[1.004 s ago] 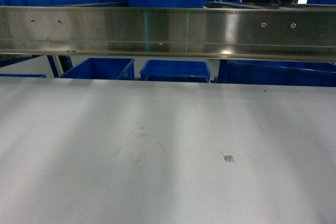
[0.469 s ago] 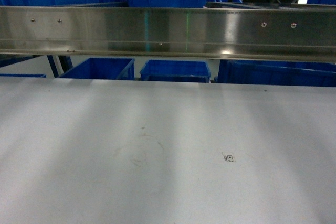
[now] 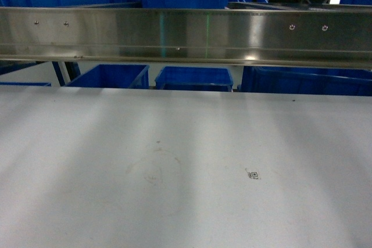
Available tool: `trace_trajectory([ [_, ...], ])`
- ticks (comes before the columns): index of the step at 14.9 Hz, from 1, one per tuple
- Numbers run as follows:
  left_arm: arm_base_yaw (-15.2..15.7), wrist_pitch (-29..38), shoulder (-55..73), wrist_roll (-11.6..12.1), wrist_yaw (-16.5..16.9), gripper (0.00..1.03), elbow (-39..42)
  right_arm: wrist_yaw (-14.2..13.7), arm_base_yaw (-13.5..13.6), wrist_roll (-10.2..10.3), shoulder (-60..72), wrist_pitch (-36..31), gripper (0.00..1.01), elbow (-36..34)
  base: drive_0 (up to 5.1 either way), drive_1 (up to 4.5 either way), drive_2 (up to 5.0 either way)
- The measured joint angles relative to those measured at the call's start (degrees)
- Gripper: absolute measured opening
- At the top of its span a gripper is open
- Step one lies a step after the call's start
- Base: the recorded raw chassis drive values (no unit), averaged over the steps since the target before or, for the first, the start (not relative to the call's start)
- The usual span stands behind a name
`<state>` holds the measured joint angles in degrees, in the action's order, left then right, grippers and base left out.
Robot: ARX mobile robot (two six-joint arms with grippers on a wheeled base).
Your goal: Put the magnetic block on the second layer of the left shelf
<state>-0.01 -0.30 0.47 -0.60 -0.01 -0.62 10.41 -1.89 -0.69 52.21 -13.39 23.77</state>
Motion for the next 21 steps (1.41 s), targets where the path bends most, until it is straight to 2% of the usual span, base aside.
trace_trajectory([
  [7,0.0,0.0,0.0,0.0,0.0,0.98,0.0,0.0,-0.3,0.0,-0.2,0.1,0.34,-0.1,-4.8,2.63,2.6],
  [21,0.0,0.2,0.0,0.0,0.0,0.98,0.0,0.1,-0.3,0.0,-0.3,0.1,0.34,-0.2,-4.9,1.78,3.1],
])
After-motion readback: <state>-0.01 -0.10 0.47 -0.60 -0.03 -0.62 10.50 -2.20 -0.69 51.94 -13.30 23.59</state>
